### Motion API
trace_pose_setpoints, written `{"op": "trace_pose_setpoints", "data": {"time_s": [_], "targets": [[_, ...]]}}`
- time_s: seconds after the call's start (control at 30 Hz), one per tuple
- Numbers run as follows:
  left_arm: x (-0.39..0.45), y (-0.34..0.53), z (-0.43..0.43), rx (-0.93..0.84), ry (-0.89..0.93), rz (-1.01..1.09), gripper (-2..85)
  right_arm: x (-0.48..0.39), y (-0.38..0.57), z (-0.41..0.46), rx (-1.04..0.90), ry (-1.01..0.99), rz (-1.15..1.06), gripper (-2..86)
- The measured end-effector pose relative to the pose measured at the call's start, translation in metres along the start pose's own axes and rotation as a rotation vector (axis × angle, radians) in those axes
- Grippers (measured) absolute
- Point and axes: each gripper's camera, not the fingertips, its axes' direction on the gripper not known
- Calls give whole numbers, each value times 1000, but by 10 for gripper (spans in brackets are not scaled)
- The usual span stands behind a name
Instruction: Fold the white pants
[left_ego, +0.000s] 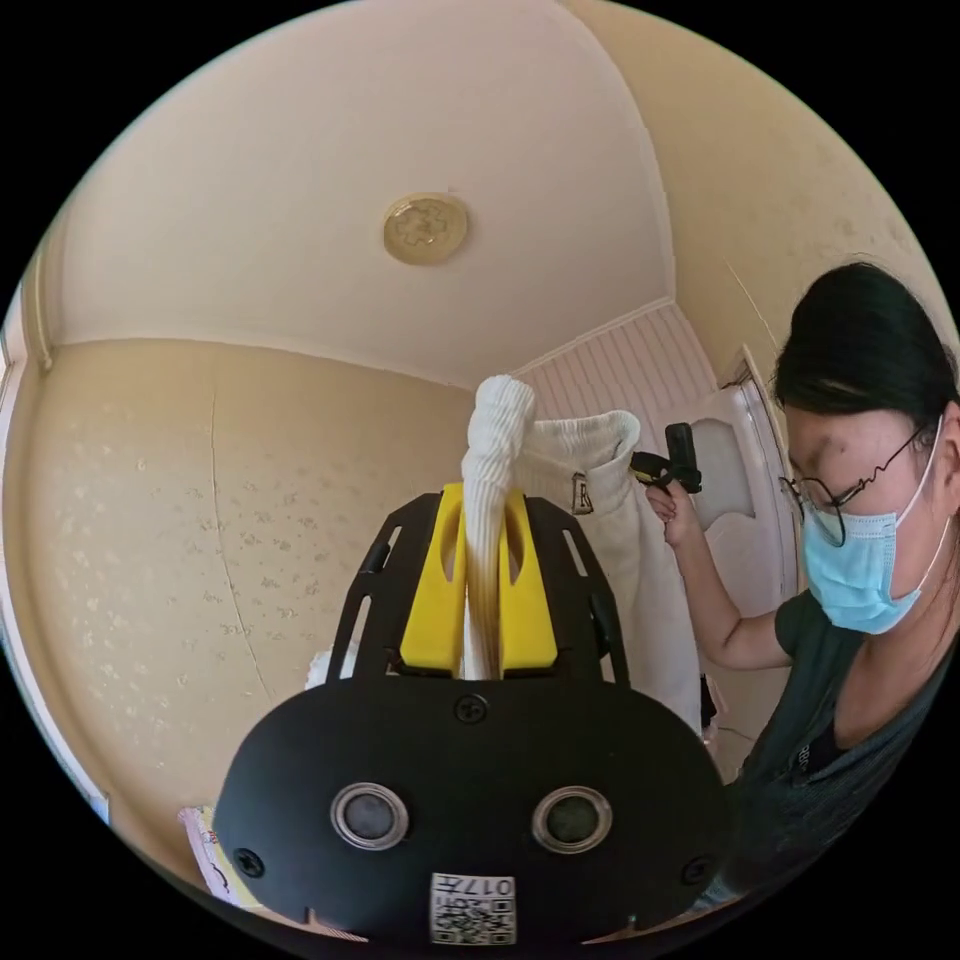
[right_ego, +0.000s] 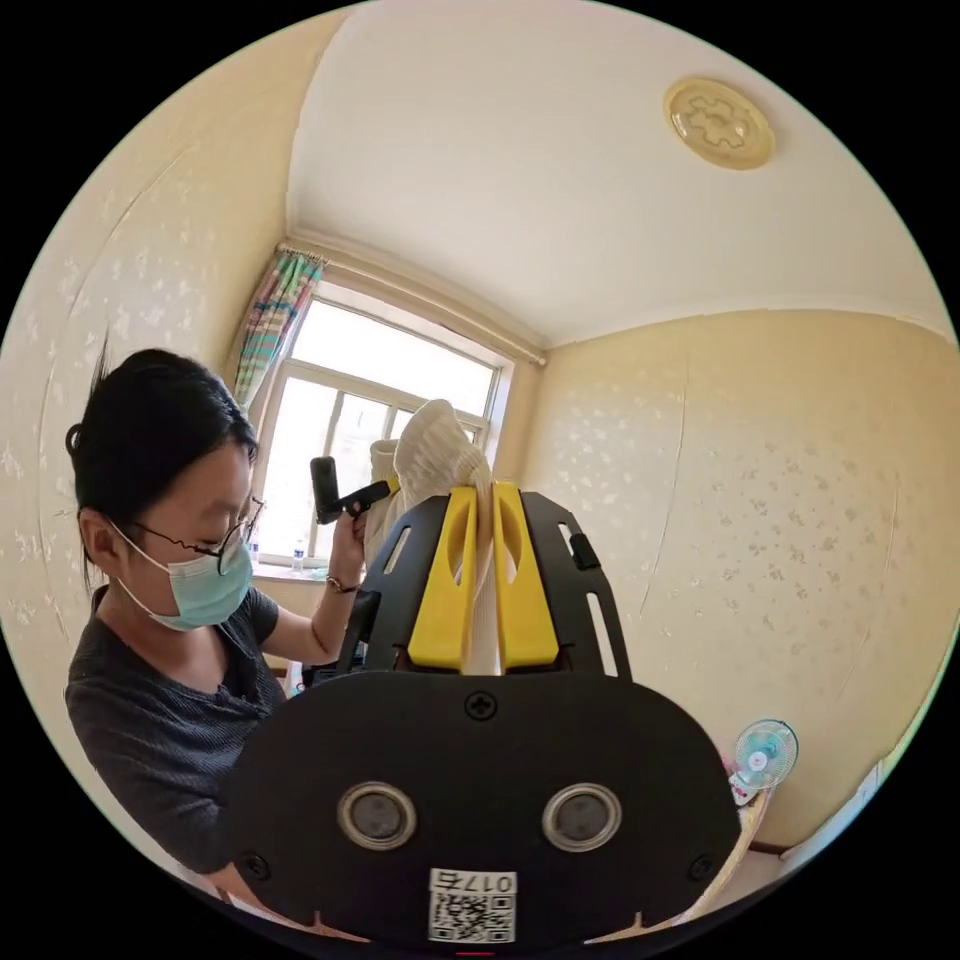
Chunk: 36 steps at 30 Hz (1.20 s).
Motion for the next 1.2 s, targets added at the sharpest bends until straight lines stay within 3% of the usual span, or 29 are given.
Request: {"op": "trace_pose_setpoints", "data": {"time_s": [0.17,0.33,0.47,0.57,0.67,0.8,0.9,0.97,1.2], "targets": [[9,-3,4,-49,-25,26,51,27,-25,-3,-94,108,-7,32],[-46,31,38,-101,59,-125,51,111,-27,27,-216,114,76,33],[-100,73,81,-187,53,-249,51,239,-9,93,-368,101,207,34],[-171,110,147,-342,-54,-345,52,369,2,172,-475,89,345,36],[-282,162,239,-450,-132,-442,64,522,26,285,-620,232,486,43],[-448,294,340,-744,-403,-701,79,681,119,392,-782,443,713,60],[-490,407,332,-920,-474,-896,81,713,199,408,-882,456,740,65],[-480,472,311,-956,-414,-906,80,715,260,409,-991,394,753,62],[-352,760,187,-1554,-283,-1149,83,649,502,331,-1384,-28,1081,53]]}}
